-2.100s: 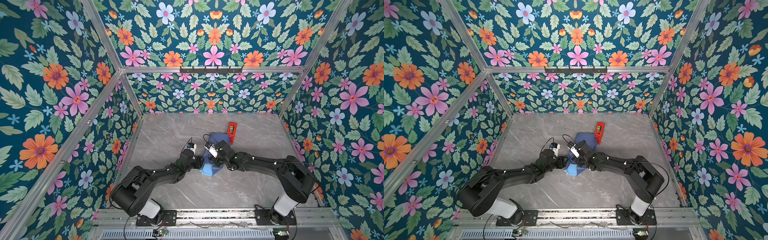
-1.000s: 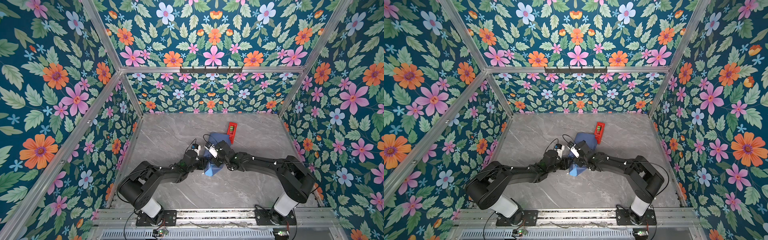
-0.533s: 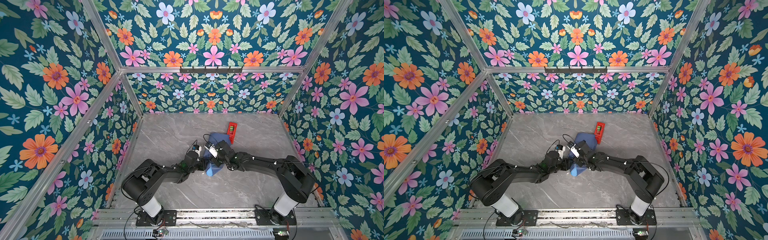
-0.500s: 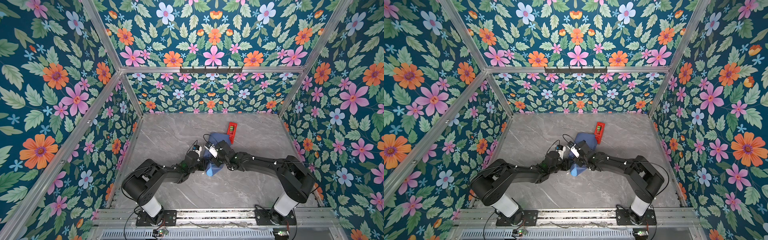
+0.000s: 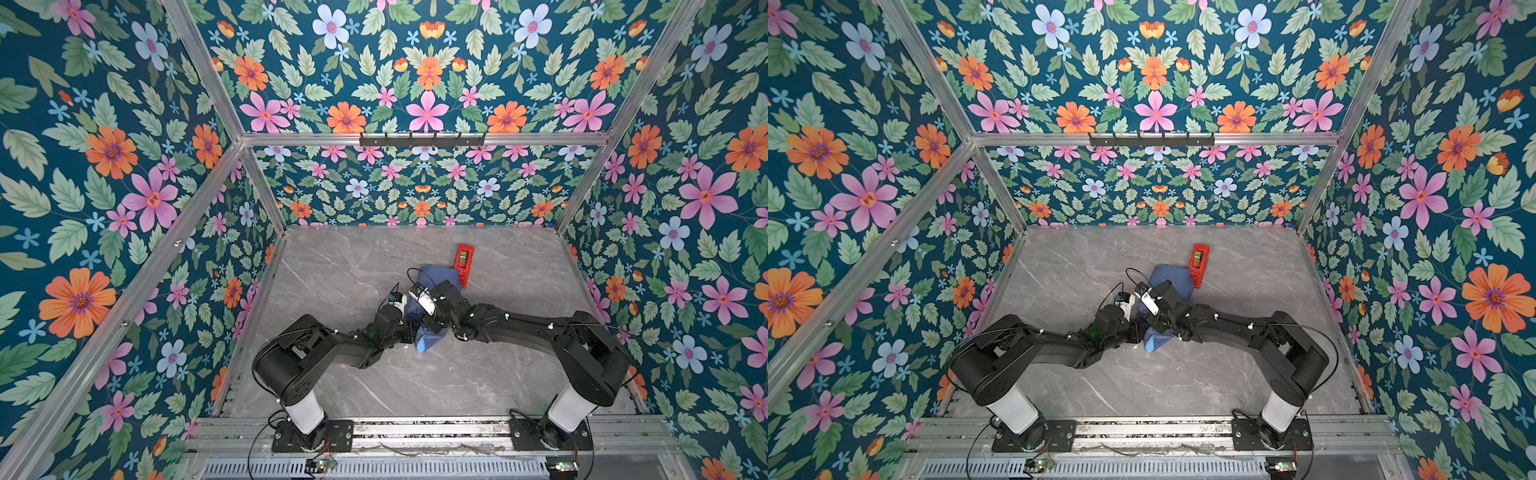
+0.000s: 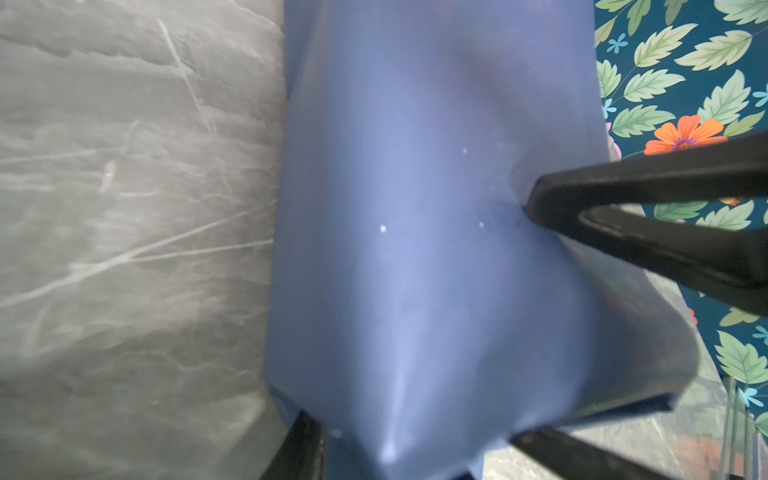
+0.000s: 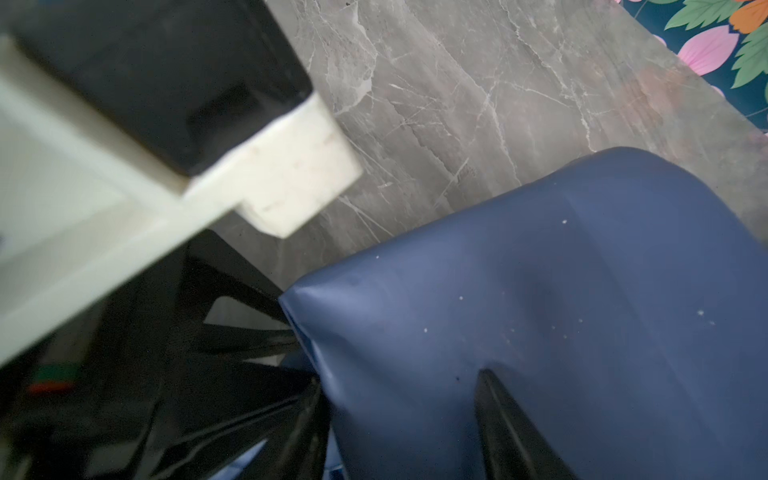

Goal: Wrap the gift box in paper

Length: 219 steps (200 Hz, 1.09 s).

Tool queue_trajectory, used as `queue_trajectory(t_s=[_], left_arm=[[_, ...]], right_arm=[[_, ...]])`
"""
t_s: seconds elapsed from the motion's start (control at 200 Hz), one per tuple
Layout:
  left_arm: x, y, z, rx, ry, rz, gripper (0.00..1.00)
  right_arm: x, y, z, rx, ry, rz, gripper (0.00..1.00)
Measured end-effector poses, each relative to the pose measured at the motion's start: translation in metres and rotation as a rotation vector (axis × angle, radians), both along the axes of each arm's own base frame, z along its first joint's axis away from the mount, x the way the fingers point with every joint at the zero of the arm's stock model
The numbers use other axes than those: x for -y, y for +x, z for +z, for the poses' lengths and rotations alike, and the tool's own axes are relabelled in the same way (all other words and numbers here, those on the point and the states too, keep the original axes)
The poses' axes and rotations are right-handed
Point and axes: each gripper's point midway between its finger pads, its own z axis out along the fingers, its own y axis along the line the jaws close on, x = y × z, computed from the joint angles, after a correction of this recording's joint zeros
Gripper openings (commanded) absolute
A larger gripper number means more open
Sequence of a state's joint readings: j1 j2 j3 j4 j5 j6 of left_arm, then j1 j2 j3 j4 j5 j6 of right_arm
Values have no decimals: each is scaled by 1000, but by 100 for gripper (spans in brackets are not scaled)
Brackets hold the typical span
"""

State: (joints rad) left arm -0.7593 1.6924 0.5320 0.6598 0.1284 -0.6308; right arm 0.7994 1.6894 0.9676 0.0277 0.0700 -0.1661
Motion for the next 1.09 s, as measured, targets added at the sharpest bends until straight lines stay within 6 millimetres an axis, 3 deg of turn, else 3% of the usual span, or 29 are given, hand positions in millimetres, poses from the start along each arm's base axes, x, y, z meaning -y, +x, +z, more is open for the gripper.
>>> queue_trajectory(t_s=[0.64, 1.095], left_arm=[[13, 2, -6, -14, -63, 34, 34], [8, -5, -5, -24, -86, 66, 35]], right_arm=[[5, 4, 0, 11, -11, -27, 54], [5, 4, 0, 9, -12, -27, 54]])
